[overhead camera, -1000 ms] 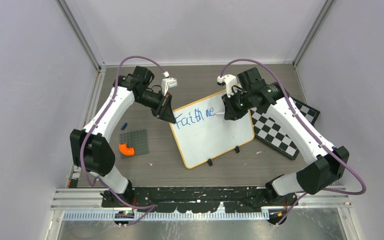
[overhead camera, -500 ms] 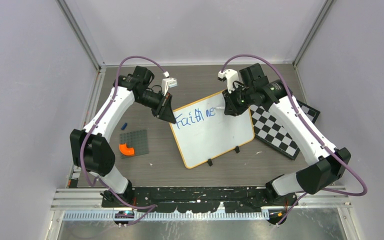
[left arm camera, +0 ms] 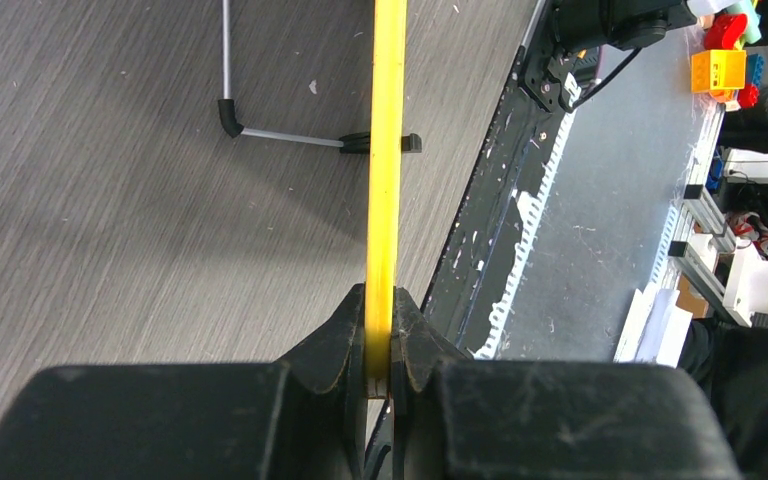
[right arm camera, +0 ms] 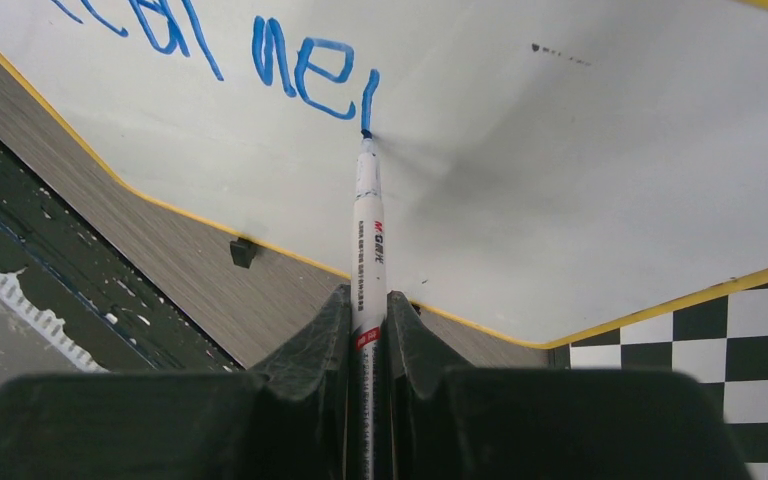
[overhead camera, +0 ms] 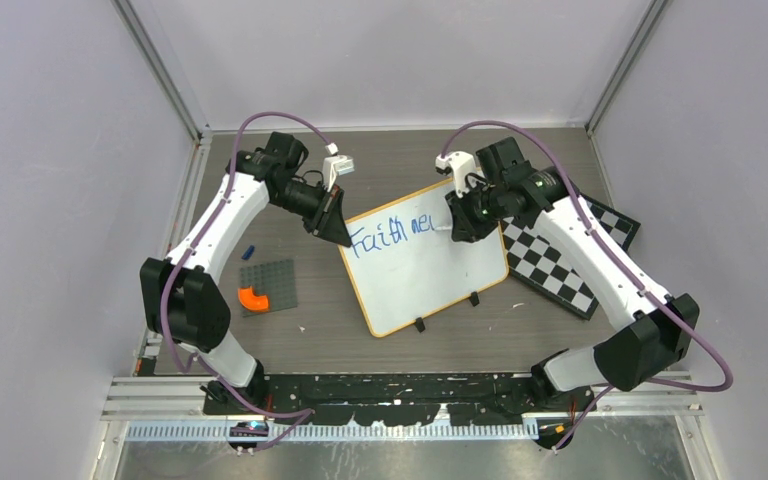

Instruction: Write a sentence on the whiteboard

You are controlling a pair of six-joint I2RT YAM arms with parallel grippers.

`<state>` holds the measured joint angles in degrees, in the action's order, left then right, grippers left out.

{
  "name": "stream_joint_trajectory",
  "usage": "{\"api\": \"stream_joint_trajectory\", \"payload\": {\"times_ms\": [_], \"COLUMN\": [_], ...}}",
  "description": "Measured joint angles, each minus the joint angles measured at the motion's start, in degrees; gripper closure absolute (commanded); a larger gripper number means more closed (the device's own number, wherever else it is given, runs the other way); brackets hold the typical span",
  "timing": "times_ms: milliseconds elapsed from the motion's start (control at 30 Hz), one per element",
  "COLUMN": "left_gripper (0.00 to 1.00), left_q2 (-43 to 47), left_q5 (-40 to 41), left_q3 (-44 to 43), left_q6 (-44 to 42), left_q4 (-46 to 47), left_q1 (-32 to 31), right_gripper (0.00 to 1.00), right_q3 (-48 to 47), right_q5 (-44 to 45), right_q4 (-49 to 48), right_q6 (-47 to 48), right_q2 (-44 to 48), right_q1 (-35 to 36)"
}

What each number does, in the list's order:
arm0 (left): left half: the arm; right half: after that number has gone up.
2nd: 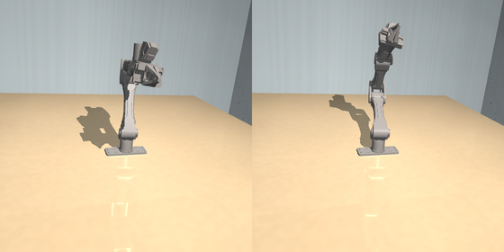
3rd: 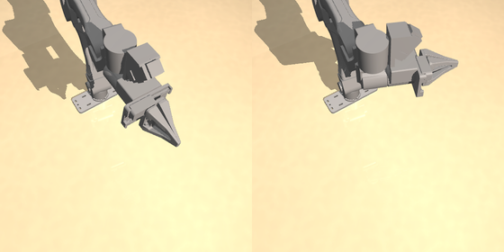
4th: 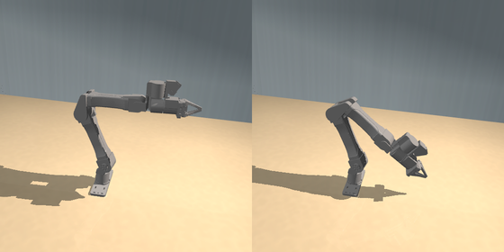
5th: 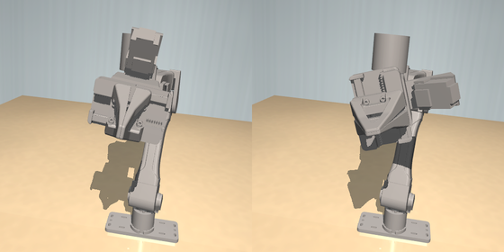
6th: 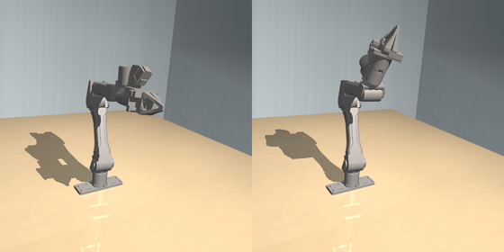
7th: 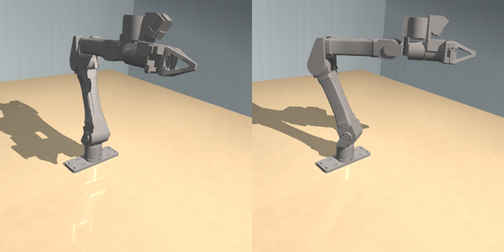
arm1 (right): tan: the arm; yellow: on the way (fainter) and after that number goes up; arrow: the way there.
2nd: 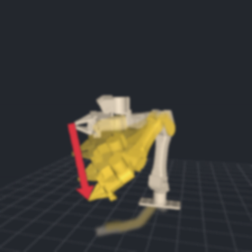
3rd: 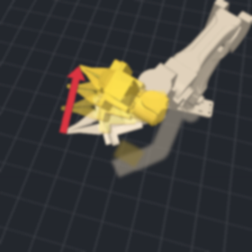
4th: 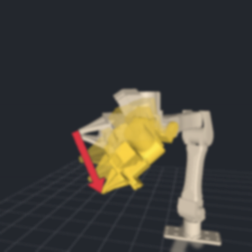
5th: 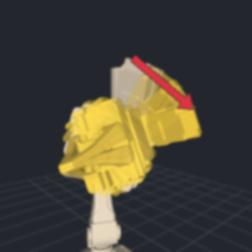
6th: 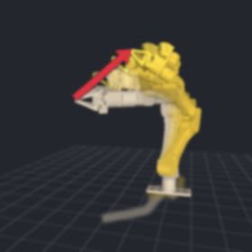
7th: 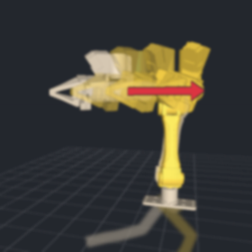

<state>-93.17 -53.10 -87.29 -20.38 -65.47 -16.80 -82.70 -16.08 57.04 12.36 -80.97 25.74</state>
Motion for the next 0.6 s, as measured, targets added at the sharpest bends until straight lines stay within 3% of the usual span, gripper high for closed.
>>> {"api": "stream_joint_trajectory", "payload": {"times_ms": [600], "left_gripper": [1.00], "left_q2": [0.0], "left_q5": [-0.1], "left_q3": [0.1], "left_q6": [-0.1], "left_q4": [0.1], "left_q1": [0.0], "right_gripper": [1.00], "right_q3": [-3.8], "right_q5": [1.6], "right_q4": [0.0], "right_q6": [0.0], "right_q2": [-0.5], "right_q1": [-0.8]}}
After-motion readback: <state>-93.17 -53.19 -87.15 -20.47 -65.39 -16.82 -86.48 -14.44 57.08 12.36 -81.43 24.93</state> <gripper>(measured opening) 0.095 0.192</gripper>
